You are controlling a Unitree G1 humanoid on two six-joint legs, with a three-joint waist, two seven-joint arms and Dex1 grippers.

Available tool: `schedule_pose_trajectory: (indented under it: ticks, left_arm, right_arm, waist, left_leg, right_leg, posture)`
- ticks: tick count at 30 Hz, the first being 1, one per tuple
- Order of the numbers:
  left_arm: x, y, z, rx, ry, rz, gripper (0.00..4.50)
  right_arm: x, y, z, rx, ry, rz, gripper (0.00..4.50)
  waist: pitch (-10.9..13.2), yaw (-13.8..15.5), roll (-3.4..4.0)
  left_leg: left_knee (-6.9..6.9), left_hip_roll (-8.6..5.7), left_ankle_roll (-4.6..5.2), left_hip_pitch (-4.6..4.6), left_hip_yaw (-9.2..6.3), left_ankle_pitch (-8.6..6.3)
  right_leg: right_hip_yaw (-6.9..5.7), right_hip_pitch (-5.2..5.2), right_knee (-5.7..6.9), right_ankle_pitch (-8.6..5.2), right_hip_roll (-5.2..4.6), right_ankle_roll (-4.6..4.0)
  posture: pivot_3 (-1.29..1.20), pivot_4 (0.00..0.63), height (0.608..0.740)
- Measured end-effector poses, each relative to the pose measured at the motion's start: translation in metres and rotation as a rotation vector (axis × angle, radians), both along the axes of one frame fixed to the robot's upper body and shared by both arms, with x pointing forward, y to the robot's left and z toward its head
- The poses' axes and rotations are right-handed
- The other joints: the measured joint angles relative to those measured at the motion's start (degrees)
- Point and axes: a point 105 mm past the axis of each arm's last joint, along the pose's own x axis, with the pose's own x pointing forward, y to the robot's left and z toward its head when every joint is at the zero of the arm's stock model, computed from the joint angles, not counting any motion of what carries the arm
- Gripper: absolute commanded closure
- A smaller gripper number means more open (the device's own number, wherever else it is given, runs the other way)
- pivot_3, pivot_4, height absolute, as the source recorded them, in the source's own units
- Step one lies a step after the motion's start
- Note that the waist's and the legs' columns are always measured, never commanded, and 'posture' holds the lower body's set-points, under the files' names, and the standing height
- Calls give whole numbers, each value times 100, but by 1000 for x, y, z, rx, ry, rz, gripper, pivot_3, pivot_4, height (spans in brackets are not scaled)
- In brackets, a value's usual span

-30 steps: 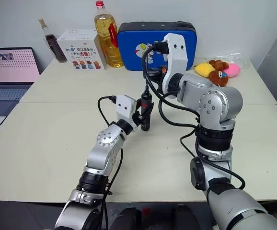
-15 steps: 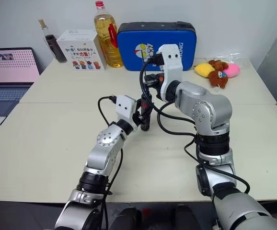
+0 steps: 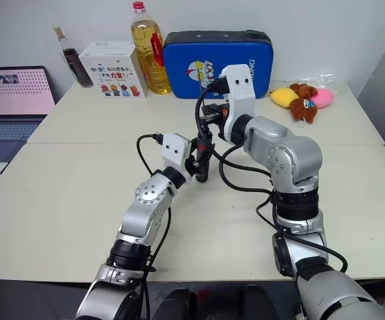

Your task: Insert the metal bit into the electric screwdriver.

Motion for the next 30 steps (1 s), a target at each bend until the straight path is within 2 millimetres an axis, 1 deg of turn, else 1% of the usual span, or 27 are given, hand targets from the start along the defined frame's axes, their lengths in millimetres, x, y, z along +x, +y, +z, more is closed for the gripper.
schedule_pose_trajectory:
  ticks: [16, 24, 30]
  left_arm:
    - [0, 0, 0, -1, 1, 1, 2814]
    - [0, 1, 0, -1, 3, 3, 2814]
    - [0, 1, 0, -1, 4, 4, 2814]
  right_arm:
    - [-5, 0, -2, 31, -1, -27, 4436]
    - [-5, -3, -7, 38, -2, -33, 4436]
    - [-5, -2, -8, 12, -28, -26, 4436]
  waist:
    - [0, -2, 0]
    - [-1, -5, 0]
    - [-1, -21, 1]
  left_leg:
    - [-1, 0, 0, 1, 0, 0]
    - [-2, 0, 0, 4, 2, 0]
    - [-3, 1, 0, 6, 2, 0]
  right_leg:
    - [-1, 0, 0, 0, 0, 0]
    - [-1, 2, -1, -1, 1, 1]
    - [-1, 3, 0, -1, 2, 1]
  posture:
    - [0, 150, 740]
    - [0, 150, 740]
    - [0, 150, 740]
